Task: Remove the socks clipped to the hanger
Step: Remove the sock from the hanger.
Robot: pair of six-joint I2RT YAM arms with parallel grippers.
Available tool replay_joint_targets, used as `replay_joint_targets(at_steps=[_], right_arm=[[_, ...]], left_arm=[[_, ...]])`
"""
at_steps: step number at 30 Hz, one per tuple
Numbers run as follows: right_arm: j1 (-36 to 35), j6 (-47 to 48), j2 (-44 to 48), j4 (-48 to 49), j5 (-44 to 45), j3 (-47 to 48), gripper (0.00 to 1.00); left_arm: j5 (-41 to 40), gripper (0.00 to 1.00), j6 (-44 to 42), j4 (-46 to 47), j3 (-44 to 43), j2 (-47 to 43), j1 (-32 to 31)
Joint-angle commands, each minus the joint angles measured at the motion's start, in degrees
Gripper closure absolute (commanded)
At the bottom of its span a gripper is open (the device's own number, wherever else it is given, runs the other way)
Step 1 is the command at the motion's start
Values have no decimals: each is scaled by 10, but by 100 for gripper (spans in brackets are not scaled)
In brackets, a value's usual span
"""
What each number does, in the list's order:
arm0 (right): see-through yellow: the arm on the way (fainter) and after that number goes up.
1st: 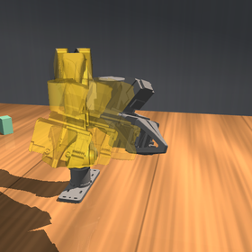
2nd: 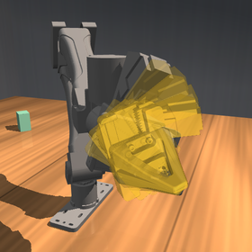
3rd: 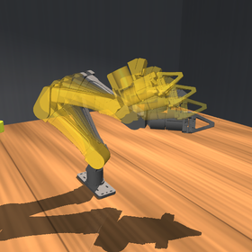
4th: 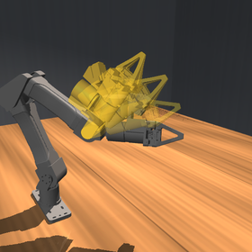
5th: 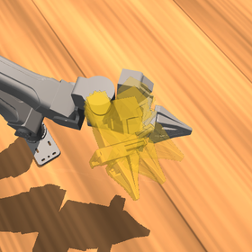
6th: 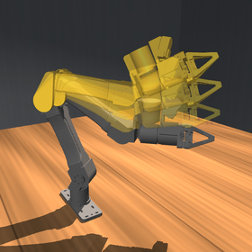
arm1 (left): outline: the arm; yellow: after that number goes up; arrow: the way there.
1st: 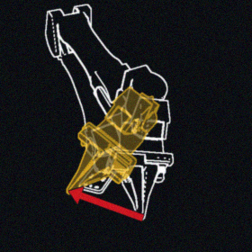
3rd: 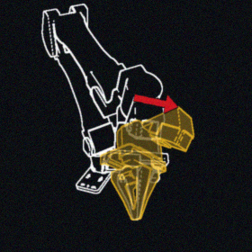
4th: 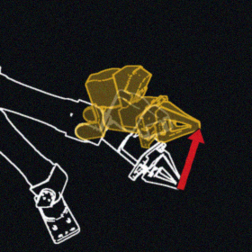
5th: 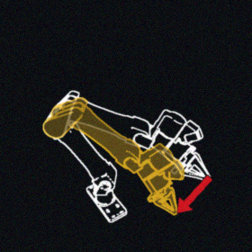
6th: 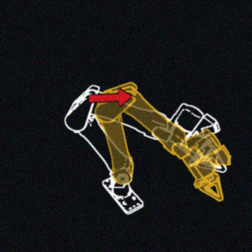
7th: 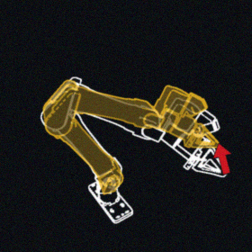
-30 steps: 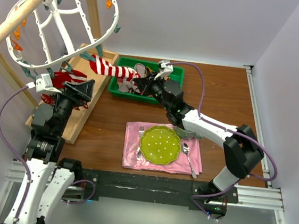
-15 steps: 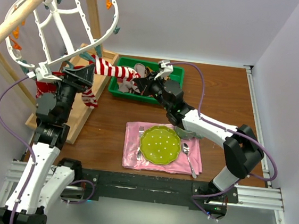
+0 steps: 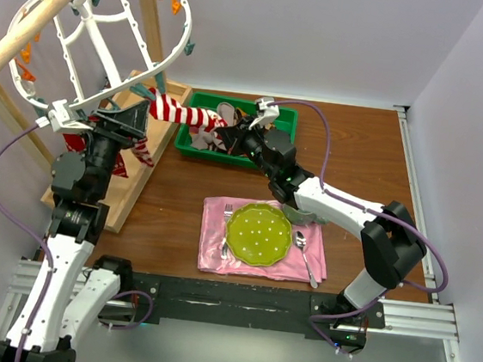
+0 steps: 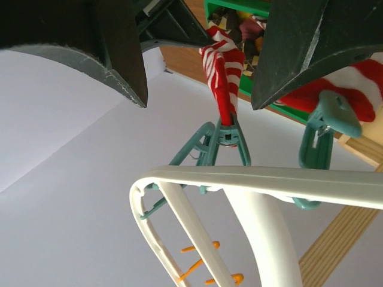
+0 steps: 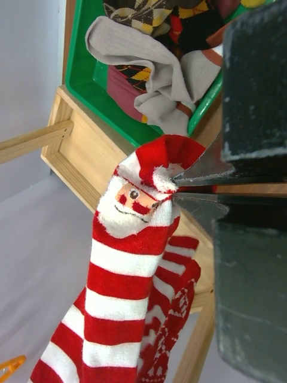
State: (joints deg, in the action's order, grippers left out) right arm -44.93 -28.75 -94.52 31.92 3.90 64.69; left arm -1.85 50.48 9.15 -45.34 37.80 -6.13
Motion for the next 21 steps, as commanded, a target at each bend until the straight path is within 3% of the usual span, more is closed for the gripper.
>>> replay_joint_targets(at_steps=[1, 21], right_arm=[[5, 17, 19, 2, 17, 25, 100], [6, 21, 35, -17, 6, 38, 100]], left_arm=[[-2, 25, 13, -70, -55, -26, -2], [-8, 25, -2, -61, -92, 47, -2]])
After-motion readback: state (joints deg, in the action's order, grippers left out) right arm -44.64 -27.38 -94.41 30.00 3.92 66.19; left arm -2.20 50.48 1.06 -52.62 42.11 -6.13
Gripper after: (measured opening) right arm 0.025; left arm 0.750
